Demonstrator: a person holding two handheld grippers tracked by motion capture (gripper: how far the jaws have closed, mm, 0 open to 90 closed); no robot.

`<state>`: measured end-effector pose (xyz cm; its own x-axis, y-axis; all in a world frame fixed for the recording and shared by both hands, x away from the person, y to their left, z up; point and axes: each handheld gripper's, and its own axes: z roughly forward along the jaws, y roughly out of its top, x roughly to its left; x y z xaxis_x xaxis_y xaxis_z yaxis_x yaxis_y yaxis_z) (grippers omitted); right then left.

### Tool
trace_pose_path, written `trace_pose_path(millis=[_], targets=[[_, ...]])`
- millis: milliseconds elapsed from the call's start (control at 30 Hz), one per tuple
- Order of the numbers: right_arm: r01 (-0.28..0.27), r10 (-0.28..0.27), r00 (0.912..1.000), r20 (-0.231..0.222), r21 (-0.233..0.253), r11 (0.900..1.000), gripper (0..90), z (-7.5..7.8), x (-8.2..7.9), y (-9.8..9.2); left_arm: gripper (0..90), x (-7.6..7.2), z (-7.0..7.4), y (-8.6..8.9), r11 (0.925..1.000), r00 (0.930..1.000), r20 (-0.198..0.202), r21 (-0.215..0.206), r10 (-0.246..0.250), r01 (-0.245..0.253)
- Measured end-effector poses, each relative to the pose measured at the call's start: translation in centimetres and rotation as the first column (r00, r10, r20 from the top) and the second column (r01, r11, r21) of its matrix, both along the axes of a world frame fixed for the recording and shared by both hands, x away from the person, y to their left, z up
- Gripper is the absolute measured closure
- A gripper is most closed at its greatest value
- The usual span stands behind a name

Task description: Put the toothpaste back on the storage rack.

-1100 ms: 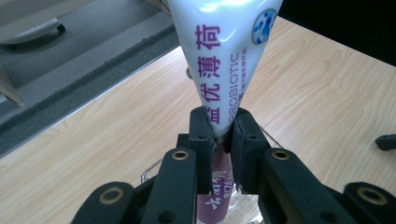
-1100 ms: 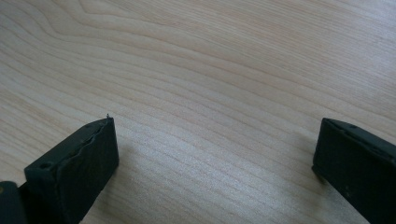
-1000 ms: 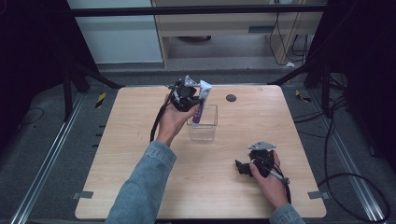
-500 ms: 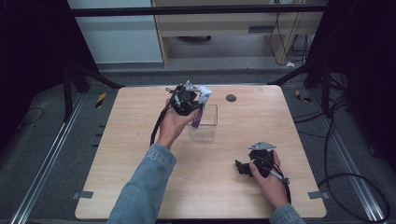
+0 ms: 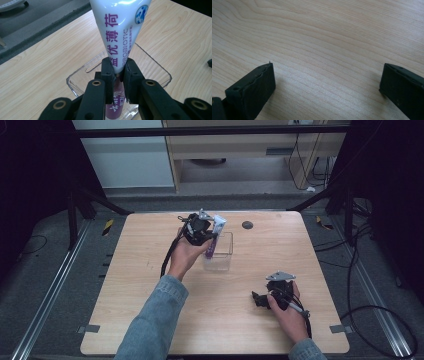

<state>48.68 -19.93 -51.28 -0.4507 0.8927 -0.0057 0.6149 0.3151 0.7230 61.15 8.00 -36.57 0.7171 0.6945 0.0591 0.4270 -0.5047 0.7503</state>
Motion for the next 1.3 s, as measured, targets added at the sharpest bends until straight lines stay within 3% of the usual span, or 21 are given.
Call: trace_pose_path(millis=[1300], targets=[[0.0, 0.0, 1.0, -0.001, -0.002, 1.0, 0.4, 0.0, 0.0, 0.0, 79.7, 0.2, -1.6, -0.2, 0.9995, 0.9995, -0.032, 0.03, 0.006, -0.005]])
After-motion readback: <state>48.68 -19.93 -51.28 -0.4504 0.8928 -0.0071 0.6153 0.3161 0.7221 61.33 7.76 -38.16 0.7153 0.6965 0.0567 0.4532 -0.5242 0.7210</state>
